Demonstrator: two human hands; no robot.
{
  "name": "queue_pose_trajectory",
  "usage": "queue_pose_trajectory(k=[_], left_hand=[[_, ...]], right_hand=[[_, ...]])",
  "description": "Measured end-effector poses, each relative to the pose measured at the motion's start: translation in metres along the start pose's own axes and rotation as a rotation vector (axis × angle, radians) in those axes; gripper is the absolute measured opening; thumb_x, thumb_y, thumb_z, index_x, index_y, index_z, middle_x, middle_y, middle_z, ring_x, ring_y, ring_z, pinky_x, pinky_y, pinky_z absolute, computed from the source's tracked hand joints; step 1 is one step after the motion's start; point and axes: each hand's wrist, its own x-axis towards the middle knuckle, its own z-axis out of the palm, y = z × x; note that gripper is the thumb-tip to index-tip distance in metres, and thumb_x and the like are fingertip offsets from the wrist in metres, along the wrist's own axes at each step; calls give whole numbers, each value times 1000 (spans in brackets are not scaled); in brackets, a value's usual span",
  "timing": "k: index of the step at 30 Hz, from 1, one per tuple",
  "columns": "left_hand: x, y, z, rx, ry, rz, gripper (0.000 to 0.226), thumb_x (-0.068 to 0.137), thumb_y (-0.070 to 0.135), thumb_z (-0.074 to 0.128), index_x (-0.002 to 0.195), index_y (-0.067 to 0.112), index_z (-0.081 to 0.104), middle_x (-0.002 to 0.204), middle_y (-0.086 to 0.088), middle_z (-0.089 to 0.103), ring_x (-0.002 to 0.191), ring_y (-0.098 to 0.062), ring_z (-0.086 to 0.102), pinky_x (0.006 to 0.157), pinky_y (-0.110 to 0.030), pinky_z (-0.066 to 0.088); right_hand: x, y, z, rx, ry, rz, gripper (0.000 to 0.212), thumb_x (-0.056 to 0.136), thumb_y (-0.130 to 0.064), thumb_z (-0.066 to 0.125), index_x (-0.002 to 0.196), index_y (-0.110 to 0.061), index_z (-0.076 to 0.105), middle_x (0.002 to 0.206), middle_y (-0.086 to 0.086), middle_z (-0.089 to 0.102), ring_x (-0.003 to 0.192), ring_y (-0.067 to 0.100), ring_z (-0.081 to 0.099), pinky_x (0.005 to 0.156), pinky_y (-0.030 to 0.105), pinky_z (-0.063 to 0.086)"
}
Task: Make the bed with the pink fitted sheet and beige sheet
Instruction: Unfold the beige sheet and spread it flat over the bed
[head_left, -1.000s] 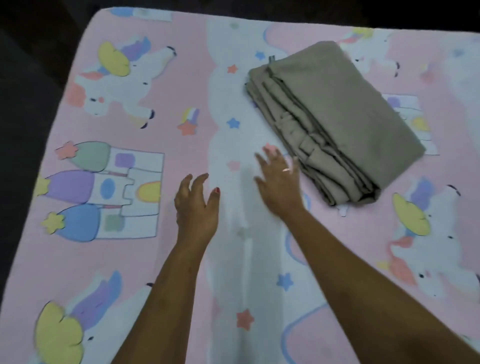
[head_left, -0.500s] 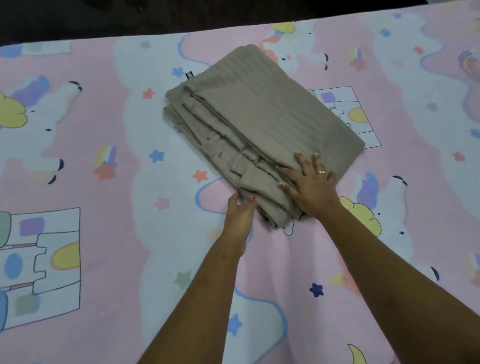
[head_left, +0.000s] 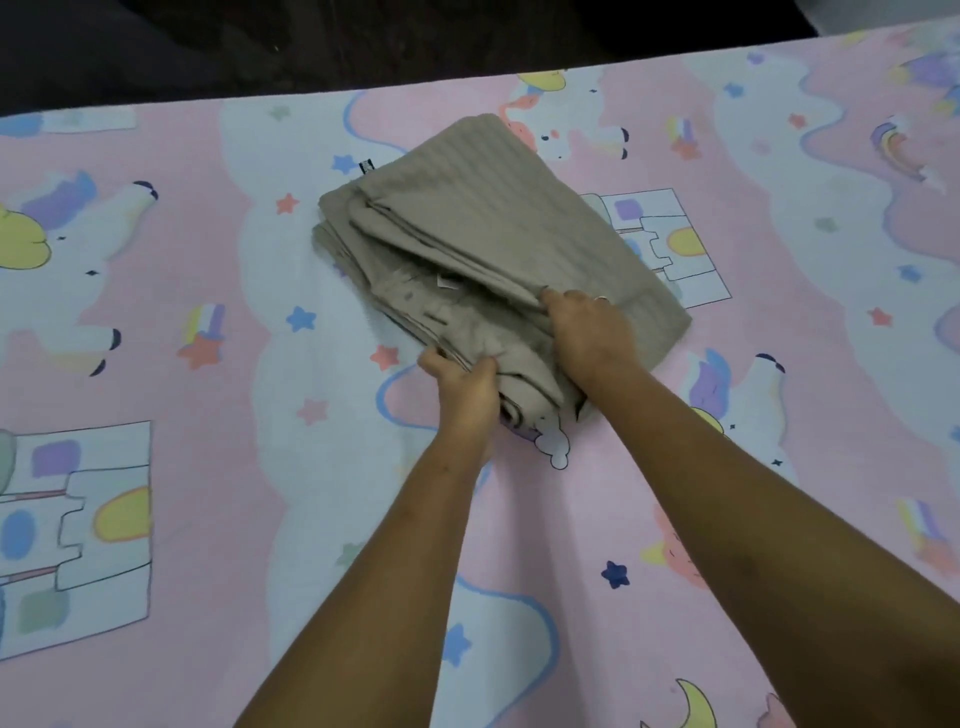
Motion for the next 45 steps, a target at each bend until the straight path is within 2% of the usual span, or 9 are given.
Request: queue_pose_trajectory(k=[5, 10, 16, 21, 26, 31, 37, 41, 45], left_hand=[[-18, 58, -98, 60, 91, 122, 39, 90, 9, 51, 117, 29, 33, 96, -6, 54, 61, -15, 48, 46, -21, 39], [-64, 100, -240, 341, -35, 155, 38, 92, 9, 54, 108, 42, 46, 109, -5, 59, 79, -20, 59, 55, -26, 44], [-101, 55, -337, 977, 250, -31, 38, 82, 29, 64, 118, 25, 53, 111, -9, 62, 102, -31, 58, 87, -37, 47], [-127, 8, -315, 553, 26, -187, 26, 98, 34, 45, 120, 24, 51, 119, -2, 61, 96, -20, 56, 72, -27, 44], [-131, -3, -289, 146, -91, -378, 59, 82, 70, 45, 119, 24, 57, 103, 0, 67, 94, -18, 63, 90, -40, 49], [-126, 15, -256, -77, 8, -357, 41, 85, 31, 68, 116, 6, 62, 100, -13, 70, 89, -26, 66, 70, -31, 53], [-161, 49, -243, -187, 268, -212, 26, 88, 1, 55, 115, 0, 56, 105, -14, 62, 92, -29, 59, 86, -37, 50], [-198, 81, -240, -180, 258, -126, 27, 93, 10, 53, 118, 2, 56, 117, -13, 62, 99, -30, 60, 87, -36, 49], [-237, 102, -243, -42, 219, -49, 30, 94, 27, 55, 111, 2, 59, 100, -11, 63, 91, -28, 59, 78, -33, 45]], right_hand=[[-48, -73, -47, 331, -38, 64, 33, 87, -5, 44, 115, -17, 55, 110, 16, 62, 100, 37, 59, 78, 37, 46], [-130, -176, -57, 739, -154, 73, 21, 90, -17, 48, 109, -14, 56, 107, 19, 64, 99, 38, 59, 79, 36, 47], [-200, -255, -16, 842, -303, 128, 31, 89, -12, 44, 119, -15, 51, 113, 14, 62, 103, 34, 58, 83, 32, 45], [-207, -268, 5, 756, -338, 130, 41, 93, -17, 44, 134, -11, 43, 125, 18, 57, 113, 35, 55, 92, 36, 44], [-211, -268, -5, 791, -303, 92, 34, 92, -14, 44, 126, -17, 48, 115, 12, 63, 99, 29, 60, 82, 30, 47], [-245, -268, -32, 824, -309, -44, 46, 98, -13, 33, 142, -23, 40, 124, 6, 62, 106, 23, 60, 78, 20, 39], [-278, -262, -87, 796, -285, -120, 47, 96, -10, 34, 141, -20, 46, 123, 8, 63, 106, 23, 61, 90, 30, 48], [-296, -261, -130, 870, -230, -110, 44, 95, -13, 36, 136, -21, 51, 120, 7, 65, 104, 24, 62, 91, 35, 50], [-313, -255, -169, 955, -308, -125, 41, 91, -8, 36, 126, -18, 56, 110, 8, 65, 96, 24, 60, 83, 32, 49]])
